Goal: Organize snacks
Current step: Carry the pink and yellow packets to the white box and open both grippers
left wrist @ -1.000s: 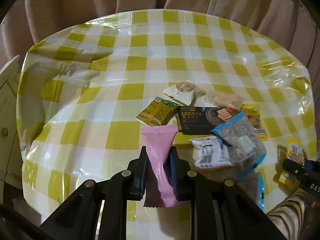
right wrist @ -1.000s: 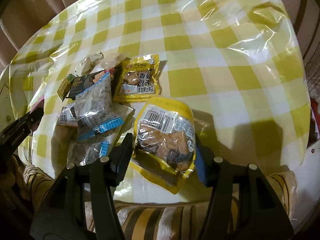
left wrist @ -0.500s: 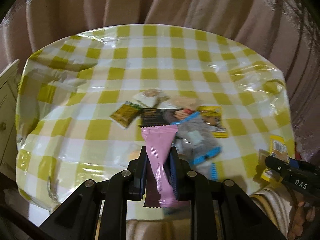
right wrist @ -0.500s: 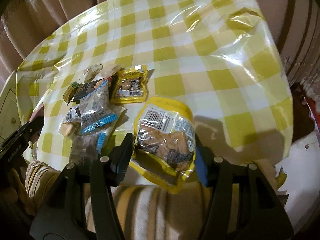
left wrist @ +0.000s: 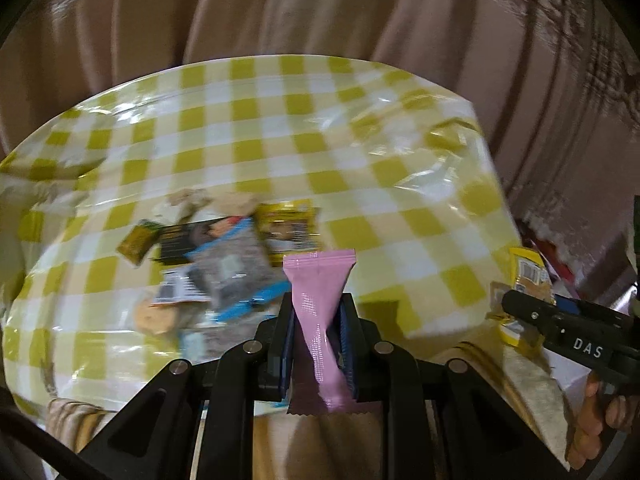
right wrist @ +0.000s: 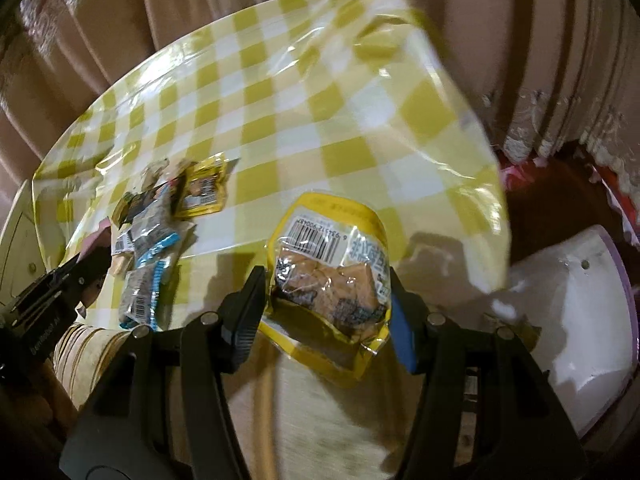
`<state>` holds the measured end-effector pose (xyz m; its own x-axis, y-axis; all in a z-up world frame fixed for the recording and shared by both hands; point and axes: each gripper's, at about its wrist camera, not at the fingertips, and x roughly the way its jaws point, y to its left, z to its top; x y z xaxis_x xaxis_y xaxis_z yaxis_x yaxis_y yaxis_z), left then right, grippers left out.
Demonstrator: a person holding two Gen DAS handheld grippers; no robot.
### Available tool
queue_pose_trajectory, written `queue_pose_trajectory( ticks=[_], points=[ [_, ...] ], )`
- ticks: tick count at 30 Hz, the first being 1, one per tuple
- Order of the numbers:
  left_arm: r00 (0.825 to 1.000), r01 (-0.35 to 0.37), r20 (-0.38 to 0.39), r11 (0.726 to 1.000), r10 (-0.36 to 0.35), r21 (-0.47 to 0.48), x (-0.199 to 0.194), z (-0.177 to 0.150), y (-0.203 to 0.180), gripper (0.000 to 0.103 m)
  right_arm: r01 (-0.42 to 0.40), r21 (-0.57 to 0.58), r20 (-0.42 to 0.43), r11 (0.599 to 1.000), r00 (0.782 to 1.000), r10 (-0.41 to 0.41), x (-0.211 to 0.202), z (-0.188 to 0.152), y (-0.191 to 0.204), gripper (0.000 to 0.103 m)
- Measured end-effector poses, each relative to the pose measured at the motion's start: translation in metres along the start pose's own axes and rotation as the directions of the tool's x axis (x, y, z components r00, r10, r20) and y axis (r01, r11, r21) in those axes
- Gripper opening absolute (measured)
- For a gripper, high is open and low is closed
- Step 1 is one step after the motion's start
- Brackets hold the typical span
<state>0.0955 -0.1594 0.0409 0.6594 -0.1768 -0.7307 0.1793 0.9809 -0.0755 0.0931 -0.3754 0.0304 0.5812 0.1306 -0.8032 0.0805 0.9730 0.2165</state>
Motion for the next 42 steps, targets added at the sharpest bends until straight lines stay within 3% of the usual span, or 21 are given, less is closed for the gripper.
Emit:
queue_pose_trajectory(
  ticks=[9, 19, 33, 38, 40, 42],
  points=[
    [0.996, 0.089, -0.023, 0.992, -0.087, 0.089, 0.005, 0.002, -0.068, 0.021, 0.032, 0.097, 0.013, 0.995, 0.999, -0.033, -0.018, -0.009, -0.066, 0.060],
    [0.975, 0.220, -0.072, 0.961, -0.210, 0.169, 0.010, 0.000, -0.144, 0.021, 0.070, 0.193, 0.030, 0.979, 0.997, -0.077, -0.038, -0.018, -0.135, 0.060],
    [0.915, 0.395, -0.189, 0.889, -0.357, 0.231, 0.015, -0.019, -0.228, 0.021, 0.114, 0.288, 0.023, 0.951, 0.992, -0.125, -0.052, -0.033, -0.201, 0.060],
    [0.884, 0.454, -0.235, 0.860, -0.403, 0.232, 0.020, -0.024, -0.246, 0.022, 0.123, 0.314, 0.023, 0.942, 0.990, -0.137, -0.057, -0.037, -0.217, 0.060],
    [0.874, 0.471, -0.252, 0.852, -0.416, 0.227, 0.022, -0.025, -0.250, 0.025, 0.124, 0.319, 0.022, 0.940, 0.990, -0.138, -0.058, -0.038, -0.221, 0.061],
    [0.874, 0.467, -0.266, 0.856, -0.407, 0.223, 0.025, -0.026, -0.252, 0.033, 0.124, 0.324, 0.020, 0.938, 0.990, -0.138, -0.059, -0.038, -0.224, 0.066]
  ],
)
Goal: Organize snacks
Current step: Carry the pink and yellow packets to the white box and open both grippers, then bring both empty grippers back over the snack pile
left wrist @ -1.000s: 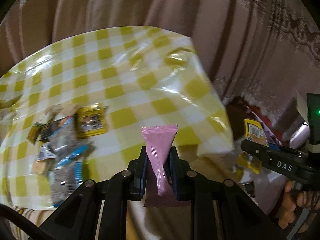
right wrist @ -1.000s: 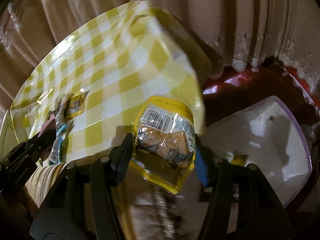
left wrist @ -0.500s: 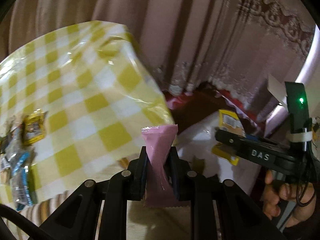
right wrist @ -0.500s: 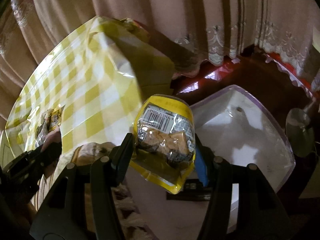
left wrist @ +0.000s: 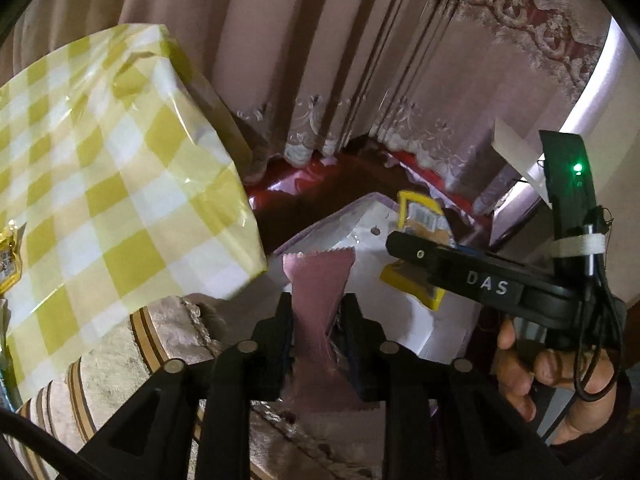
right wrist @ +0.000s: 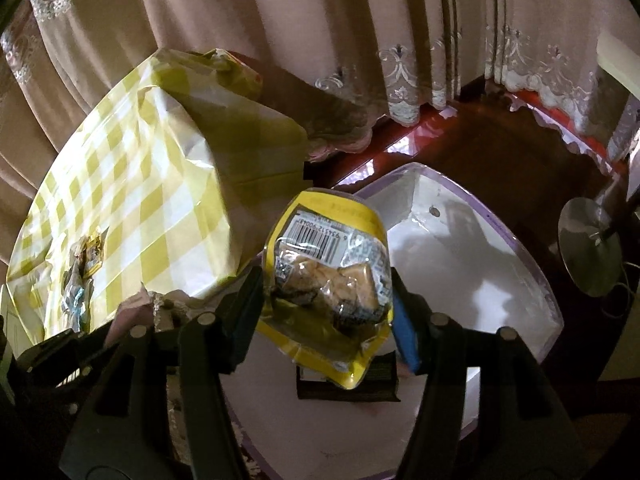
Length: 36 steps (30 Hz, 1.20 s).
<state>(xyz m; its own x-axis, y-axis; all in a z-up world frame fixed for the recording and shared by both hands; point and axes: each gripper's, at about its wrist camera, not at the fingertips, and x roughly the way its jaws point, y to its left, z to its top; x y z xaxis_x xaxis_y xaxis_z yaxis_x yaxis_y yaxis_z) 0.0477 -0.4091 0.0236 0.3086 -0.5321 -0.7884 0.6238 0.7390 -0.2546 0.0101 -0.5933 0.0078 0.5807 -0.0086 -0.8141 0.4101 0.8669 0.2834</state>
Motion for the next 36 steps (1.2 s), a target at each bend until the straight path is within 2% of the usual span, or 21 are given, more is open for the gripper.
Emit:
queue_pose_trajectory(
  ticks=[3, 4, 28, 36],
  points=[
    [1.000, -0.009, -0.002, 1.000, 0.009, -0.022, 0.001, 0.000, 0.004, 0.055, 0.000, 0.013, -0.003, 1.000, 1.000, 0.000, 0.001, 0.001, -0.003, 0.068],
    [1.000, -0.011, 0.001, 1.000, 0.011, -0.027, 0.000, 0.000, 0.006, 0.058, 0.000, 0.014, -0.005, 1.000, 1.000, 0.001, 0.001, 0.001, -0.003, 0.069],
    [0.996, -0.053, 0.063, 0.989, 0.062, -0.135, -0.031, -0.005, 0.056, 0.058, 0.008, -0.049, 0.000, 0.999, 1.000, -0.008, -0.006, 0.002, 0.030, 0.076],
    [0.992, -0.069, 0.088, 0.980, 0.087, -0.186, -0.049, -0.015, 0.083, 0.058, -0.005, -0.088, -0.007, 0.996, 1.000, 0.004, -0.006, -0.002, 0.058, 0.076]
  ],
)
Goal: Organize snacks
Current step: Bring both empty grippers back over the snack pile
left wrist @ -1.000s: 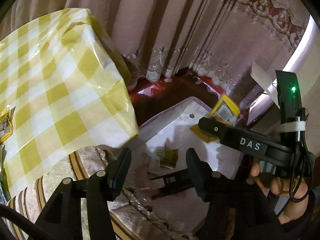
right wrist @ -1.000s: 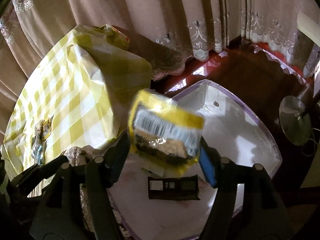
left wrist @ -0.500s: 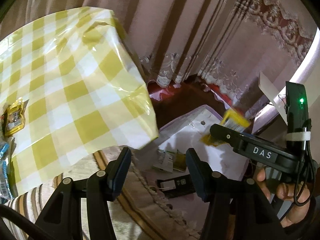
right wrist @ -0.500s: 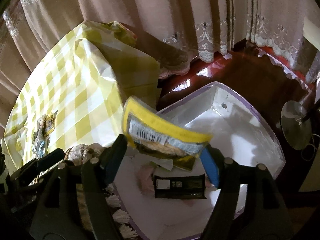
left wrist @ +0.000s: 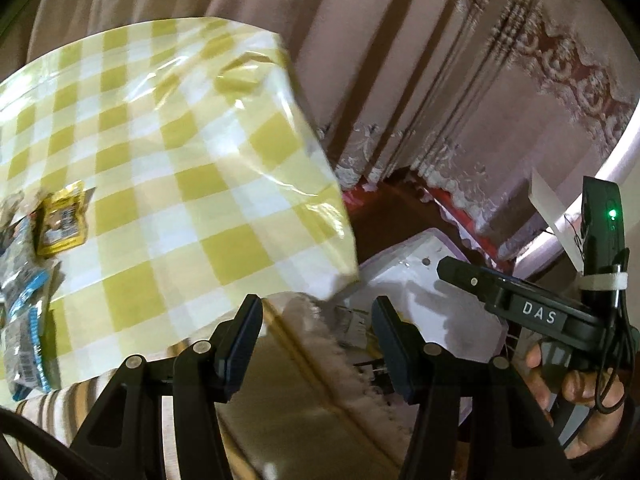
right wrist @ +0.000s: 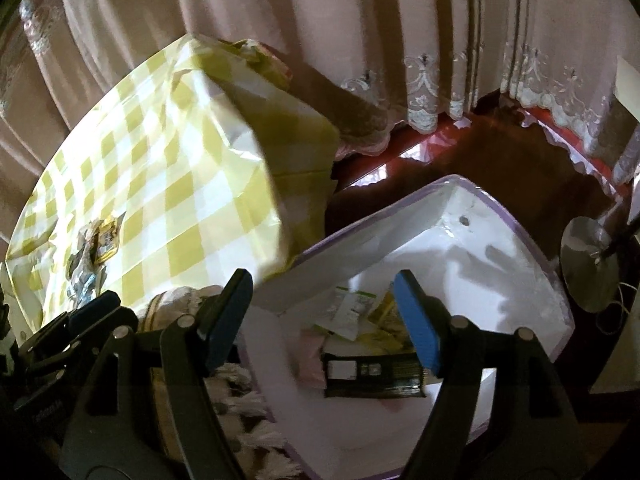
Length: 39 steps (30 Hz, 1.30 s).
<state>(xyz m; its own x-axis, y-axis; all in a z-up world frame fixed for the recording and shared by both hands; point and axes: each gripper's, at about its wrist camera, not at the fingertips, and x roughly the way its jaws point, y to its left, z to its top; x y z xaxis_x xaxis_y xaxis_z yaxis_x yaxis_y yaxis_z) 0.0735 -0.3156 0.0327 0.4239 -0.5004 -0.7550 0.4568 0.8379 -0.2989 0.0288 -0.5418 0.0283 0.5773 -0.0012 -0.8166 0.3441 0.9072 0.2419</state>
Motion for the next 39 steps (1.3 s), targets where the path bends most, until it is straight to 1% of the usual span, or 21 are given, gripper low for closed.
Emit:
queue_pose_trajectory(
  ticks=[4, 8, 13, 17, 23, 27, 33, 35, 39],
  points=[
    [1.000, -0.020, 0.020, 0.999, 0.021, -0.046, -0.010, -0.001, 0.025, 0.058, -0.029, -0.032, -0.013, 0.999, 1.000, 0.028, 0.005, -0.002, 0.026, 0.076],
    [0.998, -0.048, 0.040, 0.994, 0.052, -0.099, -0.023, -0.004, 0.051, 0.058, -0.072, -0.078, -0.027, 0.994, 0.997, 0.070, 0.011, -0.009, 0.061, 0.076],
    [0.993, -0.087, 0.066, 0.983, 0.099, -0.164, -0.039, -0.008, 0.086, 0.058, -0.112, -0.131, -0.045, 0.985, 0.993, 0.107, 0.020, -0.020, 0.103, 0.076],
    [0.987, -0.118, 0.081, 0.969, 0.139, -0.216, -0.052, -0.013, 0.118, 0.058, -0.128, -0.166, -0.057, 0.978, 0.991, 0.120, 0.030, -0.029, 0.134, 0.076],
    [0.973, -0.175, 0.093, 0.934, 0.213, -0.310, -0.074, -0.023, 0.172, 0.058, -0.118, -0.227, -0.055, 0.967, 0.993, 0.108, 0.039, -0.033, 0.171, 0.076],
    [0.961, -0.207, 0.098, 0.903, 0.260, -0.376, -0.086, -0.029, 0.212, 0.058, -0.109, -0.244, -0.049, 0.964, 0.994, 0.100, 0.048, -0.030, 0.189, 0.077],
    [0.943, -0.249, 0.095, 0.865, 0.320, -0.437, -0.095, -0.031, 0.257, 0.058, -0.096, -0.277, -0.051, 0.956, 0.995, 0.085, 0.068, -0.025, 0.220, 0.078],
    [0.939, -0.258, 0.093, 0.856, 0.332, -0.448, -0.097, -0.031, 0.271, 0.058, -0.092, -0.297, -0.055, 0.950, 0.995, 0.079, 0.076, -0.024, 0.232, 0.078],
    [0.926, -0.287, 0.082, 0.828, 0.368, -0.483, -0.100, -0.028, 0.304, 0.058, -0.089, -0.341, -0.071, 0.936, 0.995, 0.069, 0.089, -0.021, 0.254, 0.079]
  ],
)
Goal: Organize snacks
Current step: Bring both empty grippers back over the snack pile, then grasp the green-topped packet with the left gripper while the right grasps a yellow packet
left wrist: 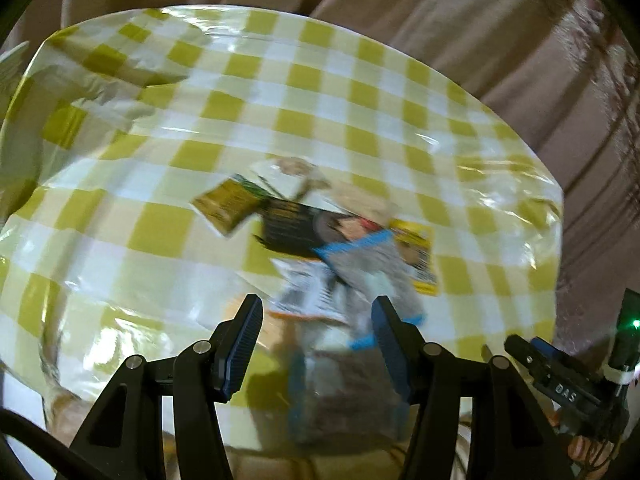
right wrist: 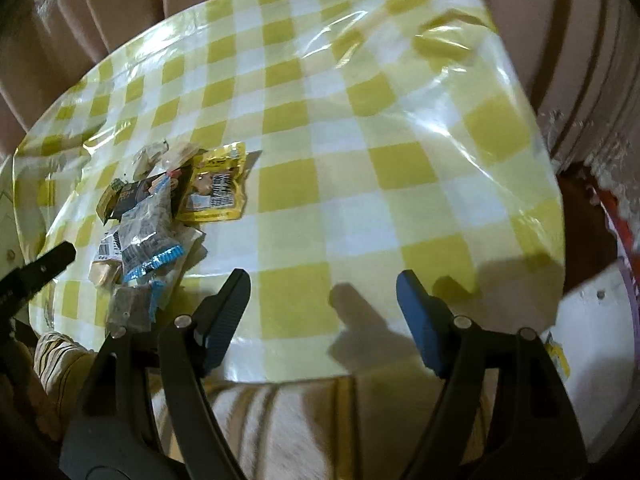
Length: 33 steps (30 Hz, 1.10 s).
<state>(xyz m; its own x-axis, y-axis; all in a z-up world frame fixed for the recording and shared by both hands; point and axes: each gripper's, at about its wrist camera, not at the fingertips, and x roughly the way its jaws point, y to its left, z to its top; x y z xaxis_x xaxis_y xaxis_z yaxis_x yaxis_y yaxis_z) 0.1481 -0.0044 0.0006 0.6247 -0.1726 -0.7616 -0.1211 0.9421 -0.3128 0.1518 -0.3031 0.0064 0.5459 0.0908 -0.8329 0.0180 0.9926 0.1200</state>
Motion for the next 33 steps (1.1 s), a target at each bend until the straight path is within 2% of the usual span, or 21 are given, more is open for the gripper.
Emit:
queue_pose_trajectory(
  ticks=[7, 10, 14, 17, 20, 27, 33],
  points=[
    [0.998, -0.067, -0.009, 0.996, 0.067, -0.054, 0.024, 0.030, 0.046, 0.058, -0.034, -0.050, -0.042, 0.998, 0.999, 0.032, 0.029, 0.021, 0.030, 0.081],
    [0.994, -0.106, -0.039, 0.993, 0.104, -0.053, 0.041, 0.040, 0.057, 0.058, -0.045, -0.068, -0.053, 0.997, 0.998, 0.041, 0.041, 0.030, 0.042, 0.082],
    [0.983, -0.163, -0.081, 0.987, 0.162, -0.010, 0.067, 0.052, 0.065, 0.058, -0.046, -0.080, -0.071, 0.996, 0.997, 0.040, 0.063, 0.044, 0.057, 0.082],
    [0.975, -0.188, -0.111, 0.982, 0.191, 0.034, 0.086, 0.059, 0.067, 0.063, -0.048, -0.084, -0.089, 0.995, 0.995, 0.040, 0.079, 0.054, 0.063, 0.082],
    [0.965, -0.237, -0.096, 0.967, 0.246, 0.099, 0.098, 0.065, 0.065, 0.069, -0.054, -0.104, -0.109, 0.993, 0.993, 0.043, 0.093, 0.061, 0.072, 0.082],
    [0.965, -0.242, -0.058, 0.953, 0.256, 0.181, 0.110, 0.073, 0.059, 0.076, -0.073, -0.117, -0.131, 0.990, 0.990, 0.058, 0.119, 0.075, 0.091, 0.083],
    [0.968, -0.238, -0.035, 0.951, 0.250, 0.199, 0.112, 0.079, 0.061, 0.079, -0.029, -0.139, -0.099, 0.990, 0.995, 0.015, 0.131, 0.084, 0.103, 0.091]
  ],
)
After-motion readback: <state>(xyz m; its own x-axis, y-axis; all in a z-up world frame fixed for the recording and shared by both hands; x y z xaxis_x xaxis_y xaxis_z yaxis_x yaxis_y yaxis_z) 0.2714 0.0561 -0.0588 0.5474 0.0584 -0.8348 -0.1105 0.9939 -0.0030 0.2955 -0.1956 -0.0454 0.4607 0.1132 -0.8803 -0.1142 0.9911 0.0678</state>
